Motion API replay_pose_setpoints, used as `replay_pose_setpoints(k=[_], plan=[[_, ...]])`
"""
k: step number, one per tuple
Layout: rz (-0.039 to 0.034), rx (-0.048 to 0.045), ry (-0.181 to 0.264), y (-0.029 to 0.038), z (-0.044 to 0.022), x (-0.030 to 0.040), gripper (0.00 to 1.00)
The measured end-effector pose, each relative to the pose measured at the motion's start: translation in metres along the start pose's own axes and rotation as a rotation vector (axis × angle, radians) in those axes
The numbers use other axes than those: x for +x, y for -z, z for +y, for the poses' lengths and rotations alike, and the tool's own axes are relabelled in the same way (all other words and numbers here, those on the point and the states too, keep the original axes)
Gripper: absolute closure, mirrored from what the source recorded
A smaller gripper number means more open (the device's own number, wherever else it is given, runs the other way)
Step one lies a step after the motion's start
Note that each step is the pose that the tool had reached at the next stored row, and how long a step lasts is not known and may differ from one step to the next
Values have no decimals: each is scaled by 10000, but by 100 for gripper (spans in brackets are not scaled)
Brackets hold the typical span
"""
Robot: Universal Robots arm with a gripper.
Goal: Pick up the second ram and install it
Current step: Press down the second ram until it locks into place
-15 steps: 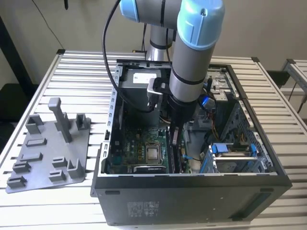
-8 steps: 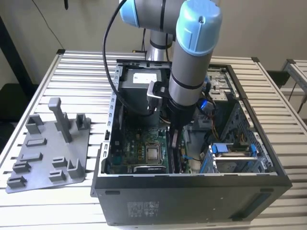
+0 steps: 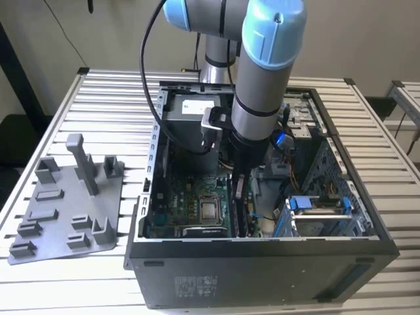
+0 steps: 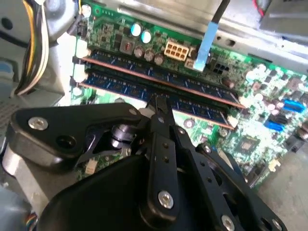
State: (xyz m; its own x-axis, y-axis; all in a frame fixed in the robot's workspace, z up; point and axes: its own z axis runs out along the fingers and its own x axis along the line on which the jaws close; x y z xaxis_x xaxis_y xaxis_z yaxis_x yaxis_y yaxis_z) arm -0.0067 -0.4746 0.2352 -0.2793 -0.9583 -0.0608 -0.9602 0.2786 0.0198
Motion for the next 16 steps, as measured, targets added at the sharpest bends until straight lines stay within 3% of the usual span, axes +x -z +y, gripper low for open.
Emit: replay_pose_setpoints(k=[7, 16], plan=[[2, 0, 0, 317, 6, -19, 89], [3, -11, -1, 341, 6, -21, 89]])
